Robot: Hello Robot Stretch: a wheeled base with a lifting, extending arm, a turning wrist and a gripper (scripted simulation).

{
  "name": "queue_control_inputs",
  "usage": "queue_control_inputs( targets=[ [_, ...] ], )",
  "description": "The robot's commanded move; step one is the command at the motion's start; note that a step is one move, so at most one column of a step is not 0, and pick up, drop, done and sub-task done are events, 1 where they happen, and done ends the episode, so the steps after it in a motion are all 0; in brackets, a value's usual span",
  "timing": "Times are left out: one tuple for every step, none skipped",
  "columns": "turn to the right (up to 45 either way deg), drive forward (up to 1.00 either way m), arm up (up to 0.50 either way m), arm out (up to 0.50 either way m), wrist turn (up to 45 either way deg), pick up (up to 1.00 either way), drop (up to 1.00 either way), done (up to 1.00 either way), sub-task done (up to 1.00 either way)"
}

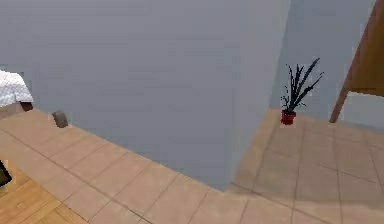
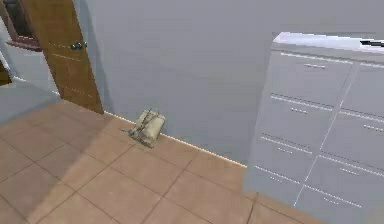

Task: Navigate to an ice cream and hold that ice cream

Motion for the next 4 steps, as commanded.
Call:
queue_control_inputs(
  targets=[
    [9.0, 0.0, 0.0, 0.0, 0.0, 0.0, 0.0, 0.0, 0.0],
    [0.0, 0.9, 0.0, 0.0, 0.0, 0.0, 0.0, 0.0, 0.0],
    [36.0, 0.0, 0.0, 0.0, 0.0, 0.0, 0.0, 0.0, 0.0],
    [0.0, 0.05, 0.0, 0.0, 0.0, 0.0, 0.0, 0.0, 0.0]
  ],
)
